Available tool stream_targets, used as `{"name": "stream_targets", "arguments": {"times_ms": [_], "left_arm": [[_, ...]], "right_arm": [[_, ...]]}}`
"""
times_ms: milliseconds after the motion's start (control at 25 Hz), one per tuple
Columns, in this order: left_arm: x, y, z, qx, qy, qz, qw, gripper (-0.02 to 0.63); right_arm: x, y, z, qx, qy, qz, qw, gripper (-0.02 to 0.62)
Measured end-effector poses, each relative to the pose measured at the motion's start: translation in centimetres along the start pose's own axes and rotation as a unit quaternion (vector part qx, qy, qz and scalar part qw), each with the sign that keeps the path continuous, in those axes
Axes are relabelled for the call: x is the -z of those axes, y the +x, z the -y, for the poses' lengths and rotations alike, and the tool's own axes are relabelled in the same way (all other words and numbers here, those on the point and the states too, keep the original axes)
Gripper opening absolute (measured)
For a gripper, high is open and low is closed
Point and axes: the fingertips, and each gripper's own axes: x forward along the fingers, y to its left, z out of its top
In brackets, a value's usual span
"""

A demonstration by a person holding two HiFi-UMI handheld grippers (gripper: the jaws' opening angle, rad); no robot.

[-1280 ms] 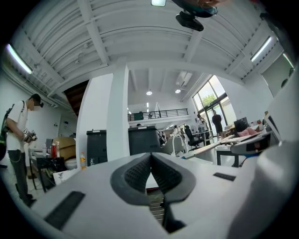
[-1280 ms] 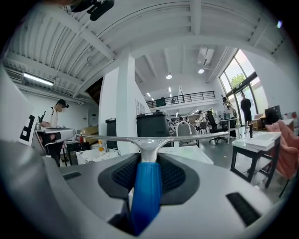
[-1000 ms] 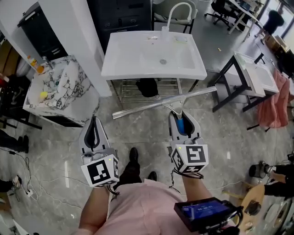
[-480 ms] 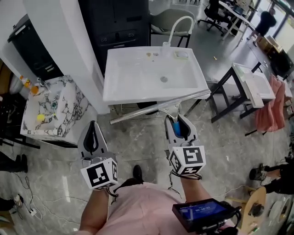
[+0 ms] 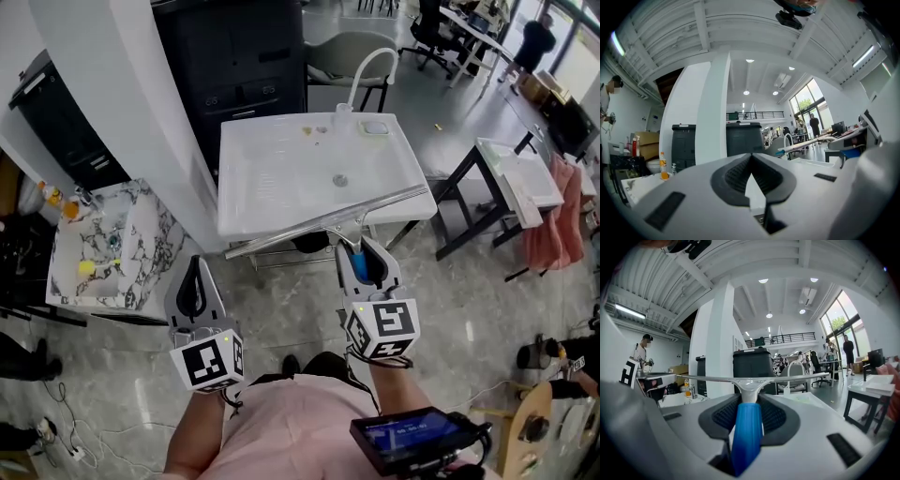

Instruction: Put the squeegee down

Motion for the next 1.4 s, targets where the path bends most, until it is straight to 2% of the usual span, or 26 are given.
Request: {"name": "stream_targets", "arguments": {"times_ms": [400, 880, 1120, 1400], "left_arm": [[1.8, 3.8, 0.4, -0.004, 0.004, -0.017, 0.9998, 0.009], [4.2, 13.6, 2.4, -0.021, 0.021, -0.052, 0.9982, 0.009], [3.4, 18.0, 2.3, -0.050, 0.029, -0.048, 0.9972, 0.009], [1.1, 20.5, 1.4, -0.100, 0.029, -0.029, 0.9941, 0.009]], "right_arm": [[1.1, 3.6, 1.8, -0.007, 0.007, -0.014, 1.000, 0.120], [3.2, 13.2, 8.0, -0.031, 0.027, -0.051, 0.998, 0.120], [2.1, 18.4, 9.9, -0.065, 0.026, -0.054, 0.996, 0.120], [-1.3, 23.3, 9.7, -0.129, 0.005, -0.035, 0.991, 0.120]]}}
